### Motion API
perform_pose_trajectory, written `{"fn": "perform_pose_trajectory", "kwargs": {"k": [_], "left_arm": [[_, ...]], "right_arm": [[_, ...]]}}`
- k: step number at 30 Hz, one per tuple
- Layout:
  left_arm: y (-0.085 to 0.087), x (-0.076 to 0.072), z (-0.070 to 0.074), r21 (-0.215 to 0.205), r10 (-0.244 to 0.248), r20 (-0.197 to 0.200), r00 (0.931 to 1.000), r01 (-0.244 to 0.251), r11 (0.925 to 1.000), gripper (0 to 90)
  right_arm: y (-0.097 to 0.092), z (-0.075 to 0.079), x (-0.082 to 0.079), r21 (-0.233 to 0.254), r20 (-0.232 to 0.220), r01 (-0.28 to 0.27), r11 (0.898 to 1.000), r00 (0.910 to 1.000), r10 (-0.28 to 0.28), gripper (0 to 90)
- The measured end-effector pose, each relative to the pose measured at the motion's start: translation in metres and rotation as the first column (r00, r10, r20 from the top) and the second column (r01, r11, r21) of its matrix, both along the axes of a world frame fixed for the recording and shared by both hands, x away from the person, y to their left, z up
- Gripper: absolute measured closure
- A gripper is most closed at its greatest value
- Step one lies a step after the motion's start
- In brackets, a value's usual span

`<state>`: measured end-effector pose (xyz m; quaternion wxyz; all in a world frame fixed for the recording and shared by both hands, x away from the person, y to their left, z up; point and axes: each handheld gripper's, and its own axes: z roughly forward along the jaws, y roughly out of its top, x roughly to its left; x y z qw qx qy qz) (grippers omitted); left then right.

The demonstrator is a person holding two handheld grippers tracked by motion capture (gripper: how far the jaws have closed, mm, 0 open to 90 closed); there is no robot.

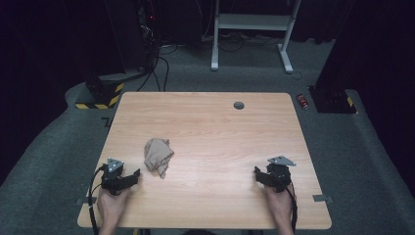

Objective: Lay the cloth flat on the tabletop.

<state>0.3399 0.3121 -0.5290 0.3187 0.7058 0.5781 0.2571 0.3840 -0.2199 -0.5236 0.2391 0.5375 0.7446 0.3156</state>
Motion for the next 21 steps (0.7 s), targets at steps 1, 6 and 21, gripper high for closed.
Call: {"fn": "perform_pose_trajectory", "kwargs": {"k": [1, 6, 21], "left_arm": [[0.0, 0.0001, 0.0, 0.0, 0.0, 0.0, 1.0, 0.0, 1.0, 27.0], [-0.0007, 0.0002, 0.0, 0.006, -0.005, -0.001, 1.0, 0.005, 1.0, 25.6], [-0.0038, 0.0026, -0.0004, 0.007, -0.028, -0.019, 0.9994, 0.028, 0.9996, 15.1]], "right_arm": [[0.0, 0.0, 0.0, 0.0, 0.0, 0.0, 1.0, 1.0, 0.0, 28.1], [0.0001, 0.0, -0.0001, 0.0, 0.0, -0.001, 1.0, 1.0, 0.001, 28.1], [0.0001, 0.0001, -0.0003, 0.0, -0.001, -0.003, 1.0, 1.0, 0.003, 28.1]]}}
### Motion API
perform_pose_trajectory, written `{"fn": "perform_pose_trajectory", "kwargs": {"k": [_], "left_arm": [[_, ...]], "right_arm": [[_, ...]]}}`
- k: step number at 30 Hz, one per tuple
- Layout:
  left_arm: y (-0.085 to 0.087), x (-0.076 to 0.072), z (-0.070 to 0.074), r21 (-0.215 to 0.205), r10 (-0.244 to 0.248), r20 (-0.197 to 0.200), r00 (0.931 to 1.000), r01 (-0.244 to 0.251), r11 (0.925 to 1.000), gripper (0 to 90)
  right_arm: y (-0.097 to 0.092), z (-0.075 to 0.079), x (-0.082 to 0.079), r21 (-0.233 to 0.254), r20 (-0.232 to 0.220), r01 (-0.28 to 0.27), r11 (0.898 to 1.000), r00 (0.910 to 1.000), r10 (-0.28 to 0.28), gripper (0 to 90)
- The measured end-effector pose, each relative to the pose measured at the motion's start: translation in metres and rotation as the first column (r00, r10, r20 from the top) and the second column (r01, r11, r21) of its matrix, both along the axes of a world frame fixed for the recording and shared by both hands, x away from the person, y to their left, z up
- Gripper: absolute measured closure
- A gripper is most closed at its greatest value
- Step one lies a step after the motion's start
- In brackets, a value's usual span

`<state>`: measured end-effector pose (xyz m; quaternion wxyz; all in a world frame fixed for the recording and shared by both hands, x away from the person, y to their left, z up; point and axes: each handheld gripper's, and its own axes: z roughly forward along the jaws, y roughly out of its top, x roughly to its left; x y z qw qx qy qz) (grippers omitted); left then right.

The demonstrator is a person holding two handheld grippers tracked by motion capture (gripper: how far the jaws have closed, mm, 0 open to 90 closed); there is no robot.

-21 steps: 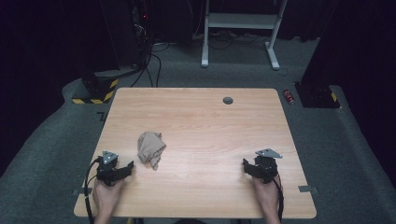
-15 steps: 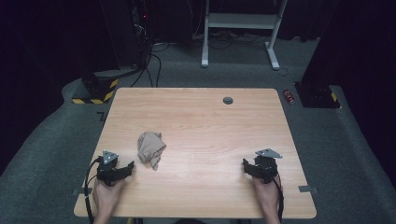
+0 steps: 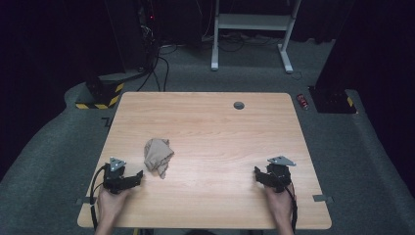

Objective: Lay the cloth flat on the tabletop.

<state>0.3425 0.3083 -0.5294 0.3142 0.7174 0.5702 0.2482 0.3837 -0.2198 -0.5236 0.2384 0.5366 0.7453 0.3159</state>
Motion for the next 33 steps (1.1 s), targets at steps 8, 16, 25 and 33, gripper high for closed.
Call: {"fn": "perform_pose_trajectory", "kwargs": {"k": [8, 16, 25, 33], "left_arm": [[0.004, -0.002, 0.001, -0.045, 0.001, 0.011, 0.9999, 0.0, 0.999, 19.4], [0.004, -0.005, 0.004, -0.076, -0.003, 0.021, 0.9998, 0.004, 0.9971, 19.5], [-0.003, -0.005, 0.014, -0.082, -0.029, 0.042, 0.9987, 0.032, 0.9961, 19.3], [-0.016, -0.001, 0.026, -0.094, -0.075, 0.056, 0.9956, 0.08, 0.9923, 18.5]], "right_arm": [[0.0, 0.0, 0.0, 0.002, -0.002, -0.001, 1.0, 1.0, 0.001, 28.1], [0.0, 0.0, 0.0, 0.002, -0.003, 0.0, 1.0, 1.0, 0.0, 28.1], [0.0, 0.0, 0.0, 0.002, -0.003, 0.0, 1.0, 1.0, 0.0, 28.0], [0.0, 0.0, 0.0, 0.001, -0.003, -0.002, 1.0, 1.0, 0.002, 28.0]]}}
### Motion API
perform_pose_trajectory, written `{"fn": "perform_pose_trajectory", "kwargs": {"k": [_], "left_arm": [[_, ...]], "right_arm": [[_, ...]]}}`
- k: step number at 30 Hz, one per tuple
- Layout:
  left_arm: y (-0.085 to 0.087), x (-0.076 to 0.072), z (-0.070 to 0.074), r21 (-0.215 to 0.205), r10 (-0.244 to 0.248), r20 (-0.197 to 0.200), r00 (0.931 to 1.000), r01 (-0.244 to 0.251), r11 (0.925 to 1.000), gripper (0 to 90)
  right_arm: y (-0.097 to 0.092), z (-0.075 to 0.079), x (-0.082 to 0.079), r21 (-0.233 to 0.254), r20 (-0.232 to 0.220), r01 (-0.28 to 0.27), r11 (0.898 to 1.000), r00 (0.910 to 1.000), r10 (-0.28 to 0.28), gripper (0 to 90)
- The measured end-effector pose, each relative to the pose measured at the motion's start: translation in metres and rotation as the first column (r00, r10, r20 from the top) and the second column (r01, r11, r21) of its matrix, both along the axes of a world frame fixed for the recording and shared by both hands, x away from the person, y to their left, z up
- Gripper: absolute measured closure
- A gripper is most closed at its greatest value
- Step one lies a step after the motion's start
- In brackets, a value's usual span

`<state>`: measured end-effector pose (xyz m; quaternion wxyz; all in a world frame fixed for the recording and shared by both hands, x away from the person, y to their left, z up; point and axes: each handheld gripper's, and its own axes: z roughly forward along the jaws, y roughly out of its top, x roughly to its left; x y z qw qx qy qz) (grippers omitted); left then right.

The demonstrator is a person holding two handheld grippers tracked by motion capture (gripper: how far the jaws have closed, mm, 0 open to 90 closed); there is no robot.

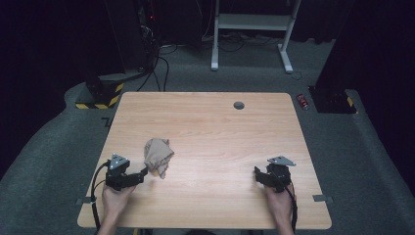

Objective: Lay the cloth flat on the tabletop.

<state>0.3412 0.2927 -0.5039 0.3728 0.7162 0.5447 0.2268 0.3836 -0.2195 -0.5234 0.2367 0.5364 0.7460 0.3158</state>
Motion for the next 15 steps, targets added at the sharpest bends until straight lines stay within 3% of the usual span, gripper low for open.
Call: {"fn": "perform_pose_trajectory", "kwargs": {"k": [15], "left_arm": [[-0.025, 0.022, 0.01, 0.026, -0.06, -0.004, 0.9982, 0.06, 0.9978, 18.4]], "right_arm": [[0.0, 0.0, 0.0, -0.002, -0.001, -0.006, 1.0, 1.0, 0.006, 28.1]]}}
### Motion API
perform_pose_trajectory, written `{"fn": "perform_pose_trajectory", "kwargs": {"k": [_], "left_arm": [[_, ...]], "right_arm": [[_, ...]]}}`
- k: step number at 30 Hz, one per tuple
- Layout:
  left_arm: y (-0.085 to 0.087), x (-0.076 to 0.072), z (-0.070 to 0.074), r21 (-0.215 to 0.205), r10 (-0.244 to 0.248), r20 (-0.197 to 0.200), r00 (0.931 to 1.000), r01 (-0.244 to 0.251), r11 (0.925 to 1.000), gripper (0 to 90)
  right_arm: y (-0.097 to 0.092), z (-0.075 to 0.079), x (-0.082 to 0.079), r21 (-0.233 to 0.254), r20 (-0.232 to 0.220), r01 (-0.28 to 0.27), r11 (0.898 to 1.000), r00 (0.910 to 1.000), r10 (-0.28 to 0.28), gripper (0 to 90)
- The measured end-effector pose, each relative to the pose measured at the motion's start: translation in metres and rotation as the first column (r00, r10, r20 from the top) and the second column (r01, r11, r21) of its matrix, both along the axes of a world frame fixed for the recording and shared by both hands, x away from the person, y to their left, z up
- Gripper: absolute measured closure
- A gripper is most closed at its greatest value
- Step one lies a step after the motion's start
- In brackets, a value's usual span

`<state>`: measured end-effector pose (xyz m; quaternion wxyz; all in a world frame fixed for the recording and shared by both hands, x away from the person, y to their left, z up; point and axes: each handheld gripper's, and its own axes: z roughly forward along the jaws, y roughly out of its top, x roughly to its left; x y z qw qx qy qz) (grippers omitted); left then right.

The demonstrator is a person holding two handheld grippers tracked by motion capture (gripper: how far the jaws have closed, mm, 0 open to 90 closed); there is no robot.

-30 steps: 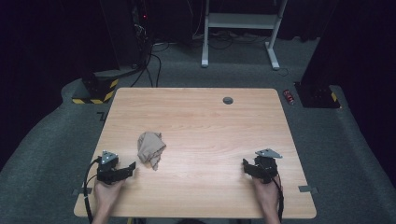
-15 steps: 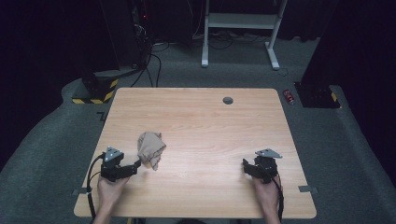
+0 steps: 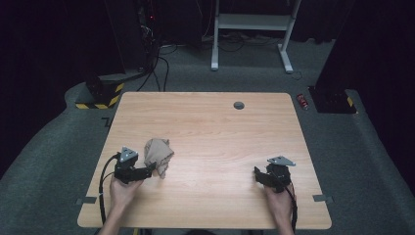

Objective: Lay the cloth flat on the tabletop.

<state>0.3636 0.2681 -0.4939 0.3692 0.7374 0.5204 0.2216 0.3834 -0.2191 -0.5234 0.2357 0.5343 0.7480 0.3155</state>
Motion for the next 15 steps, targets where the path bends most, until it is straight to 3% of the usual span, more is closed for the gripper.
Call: {"fn": "perform_pose_trajectory", "kwargs": {"k": [6, 15], "left_arm": [[-0.007, 0.009, 0.001, 0.011, -0.011, 0.0, 0.9999, 0.011, 0.9999, 18.9], [-0.019, 0.029, -0.006, 0.057, -0.02, -0.05, 0.9986, 0.023, 0.9981, 20.0]], "right_arm": [[0.0, 0.0, 0.0, 0.0, 0.0, -0.001, 1.0, 1.0, 0.001, 28.1], [0.0, 0.0, 0.0, -0.002, 0.002, -0.006, 1.0, 1.0, 0.006, 28.1]]}}
